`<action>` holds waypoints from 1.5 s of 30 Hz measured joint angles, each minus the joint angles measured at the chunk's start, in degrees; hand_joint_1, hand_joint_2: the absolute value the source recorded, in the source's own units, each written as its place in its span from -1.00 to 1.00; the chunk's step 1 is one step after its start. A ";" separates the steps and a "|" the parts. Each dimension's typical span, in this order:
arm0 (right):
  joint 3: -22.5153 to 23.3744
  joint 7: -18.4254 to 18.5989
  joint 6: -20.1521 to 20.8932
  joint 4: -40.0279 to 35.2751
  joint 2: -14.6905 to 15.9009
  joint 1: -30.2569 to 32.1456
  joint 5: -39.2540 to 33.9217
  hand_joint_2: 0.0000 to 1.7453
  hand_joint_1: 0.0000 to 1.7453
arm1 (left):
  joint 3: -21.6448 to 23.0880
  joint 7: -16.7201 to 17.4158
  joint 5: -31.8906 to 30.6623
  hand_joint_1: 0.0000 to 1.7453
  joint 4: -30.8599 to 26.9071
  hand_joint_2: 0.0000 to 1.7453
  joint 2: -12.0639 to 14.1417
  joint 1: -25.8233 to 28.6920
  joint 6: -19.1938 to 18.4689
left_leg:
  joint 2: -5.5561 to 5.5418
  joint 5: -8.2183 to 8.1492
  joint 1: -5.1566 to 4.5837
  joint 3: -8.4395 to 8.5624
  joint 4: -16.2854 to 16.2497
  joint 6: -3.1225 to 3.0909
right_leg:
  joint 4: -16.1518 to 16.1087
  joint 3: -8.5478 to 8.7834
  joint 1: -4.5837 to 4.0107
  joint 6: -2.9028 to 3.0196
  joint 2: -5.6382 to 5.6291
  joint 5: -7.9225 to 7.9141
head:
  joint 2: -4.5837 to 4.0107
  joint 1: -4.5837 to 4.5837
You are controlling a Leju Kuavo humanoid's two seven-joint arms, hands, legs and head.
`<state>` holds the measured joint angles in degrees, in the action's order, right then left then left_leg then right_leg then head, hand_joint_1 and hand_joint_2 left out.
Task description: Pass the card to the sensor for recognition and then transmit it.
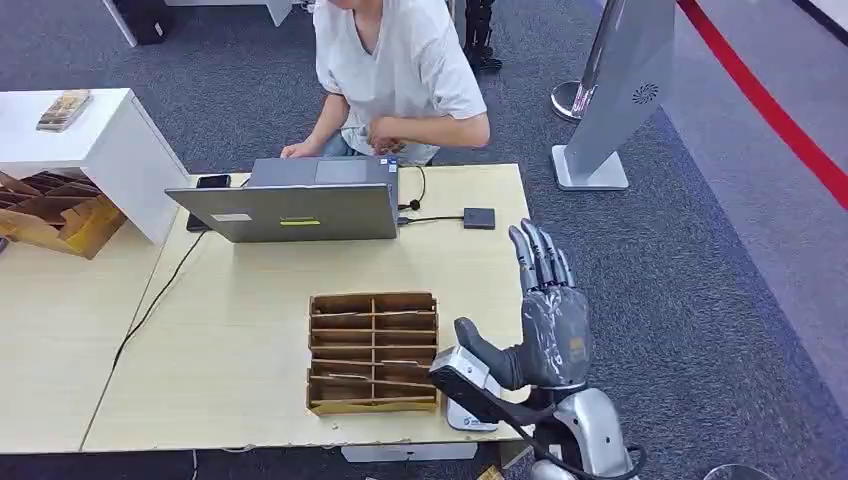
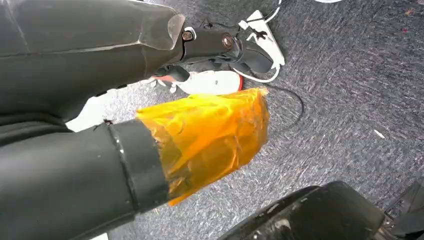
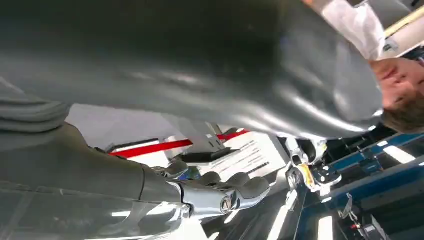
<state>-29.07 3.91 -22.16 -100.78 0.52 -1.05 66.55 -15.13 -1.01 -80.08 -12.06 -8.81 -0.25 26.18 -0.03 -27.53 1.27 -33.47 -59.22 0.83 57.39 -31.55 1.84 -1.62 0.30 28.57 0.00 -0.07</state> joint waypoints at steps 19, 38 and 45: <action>-5.38 -2.65 -0.96 -1.22 0.00 2.17 -1.84 -1.00 -1.00 | -0.33 0.18 0.11 -1.00 0.00 -1.00 -0.09 0.00 0.02 | 0.00 0.00 0.00 0.00 0.00 0.00 | 0.00 0.00 0.00 0.00 0.00 0.00 | 0.00 0.02; -8.41 -3.50 -0.94 3.56 0.00 1.16 -4.15 1.00 -1.00 | -0.39 0.20 -0.48 -1.00 0.00 -1.00 -0.09 -0.30 -0.28 | 0.00 0.00 0.00 0.00 0.00 0.00 | 0.00 0.01 0.00 0.00 0.00 0.00 | 0.00 0.02; -8.94 -3.30 -0.94 6.14 0.00 0.94 -4.13 1.00 -1.00 | -0.39 0.28 -0.59 -1.00 0.00 -1.00 -0.11 -0.37 -0.52 | 0.00 0.00 0.00 0.00 0.00 0.00 | 0.00 0.00 0.00 0.00 0.00 0.00 | 0.00 0.02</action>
<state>-38.01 0.61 -23.10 -94.64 0.52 -0.11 62.42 -15.52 -0.72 -80.67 -12.07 -8.92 -0.61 25.66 -0.03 -27.53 1.27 -33.47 -59.22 0.83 57.40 -31.55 1.84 -1.62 0.31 28.57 0.00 -0.04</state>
